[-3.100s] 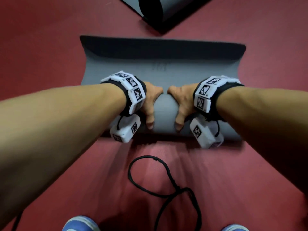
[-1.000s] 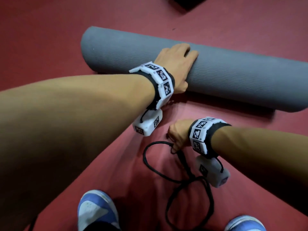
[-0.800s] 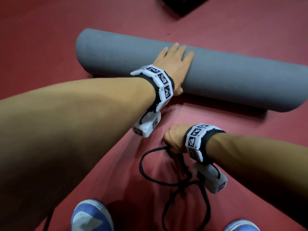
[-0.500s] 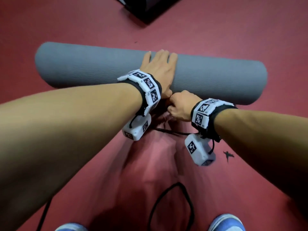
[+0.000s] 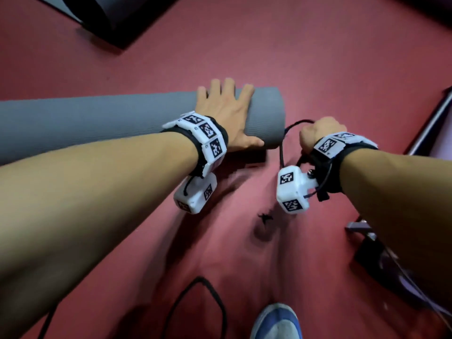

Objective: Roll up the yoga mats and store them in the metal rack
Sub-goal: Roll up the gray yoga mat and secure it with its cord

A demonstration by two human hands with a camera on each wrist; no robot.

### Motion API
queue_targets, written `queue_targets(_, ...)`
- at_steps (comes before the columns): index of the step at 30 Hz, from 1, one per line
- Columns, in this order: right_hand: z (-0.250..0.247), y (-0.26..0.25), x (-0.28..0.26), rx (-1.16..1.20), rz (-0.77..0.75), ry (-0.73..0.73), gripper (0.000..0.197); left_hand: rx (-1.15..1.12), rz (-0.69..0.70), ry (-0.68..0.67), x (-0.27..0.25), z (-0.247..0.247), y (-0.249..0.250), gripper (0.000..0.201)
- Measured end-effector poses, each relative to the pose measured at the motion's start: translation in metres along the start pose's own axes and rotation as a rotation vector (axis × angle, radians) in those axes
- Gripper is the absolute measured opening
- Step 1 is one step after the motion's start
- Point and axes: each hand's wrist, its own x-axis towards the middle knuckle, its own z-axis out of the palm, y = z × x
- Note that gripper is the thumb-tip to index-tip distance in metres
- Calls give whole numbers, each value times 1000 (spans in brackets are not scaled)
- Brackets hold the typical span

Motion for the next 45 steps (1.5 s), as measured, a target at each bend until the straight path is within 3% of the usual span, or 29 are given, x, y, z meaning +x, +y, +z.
queue_targets(3,-11,6,14,189,50,175,33,-16,15,-21,11,-3,6,104)
queue_targets(5,-11,9,21,198,10,201,33,-114,35,-126,17,-6,14,101)
queue_targets(7,-3,11,24,205,-98,164,29,-80,82,-249,20,-7,22,96)
queue_targets(10,12,14,26,231,-226,29,26,-25,126,-266,14,-2,25,112)
queue_targets(14,24,7,22,346,-297,-123,24,-80,66,-305,-1,7,29,123)
queue_targets(17,25,4,20,395,-312,-127,21,-122,15,-392,-3,5,33,117)
queue_targets(21,21,4,15,392,-351,-73,18,-121,27,-332,-3,5,29,124)
queue_targets(29,12,6,-7,323,-465,38,31,-200,-7,-355,2,-3,27,154)
queue_targets(36,13,22,-27,52,-681,20,47,-283,-12,-376,20,-6,16,149)
queue_targets(40,11,24,-28,-55,-621,37,30,-274,-31,-413,22,-3,17,146)
queue_targets(42,11,23,-30,-146,-618,38,28,-235,-10,-405,20,-2,19,129)
queue_targets(45,18,25,-37,-144,-584,-23,48,-269,16,-377,21,-3,18,104)
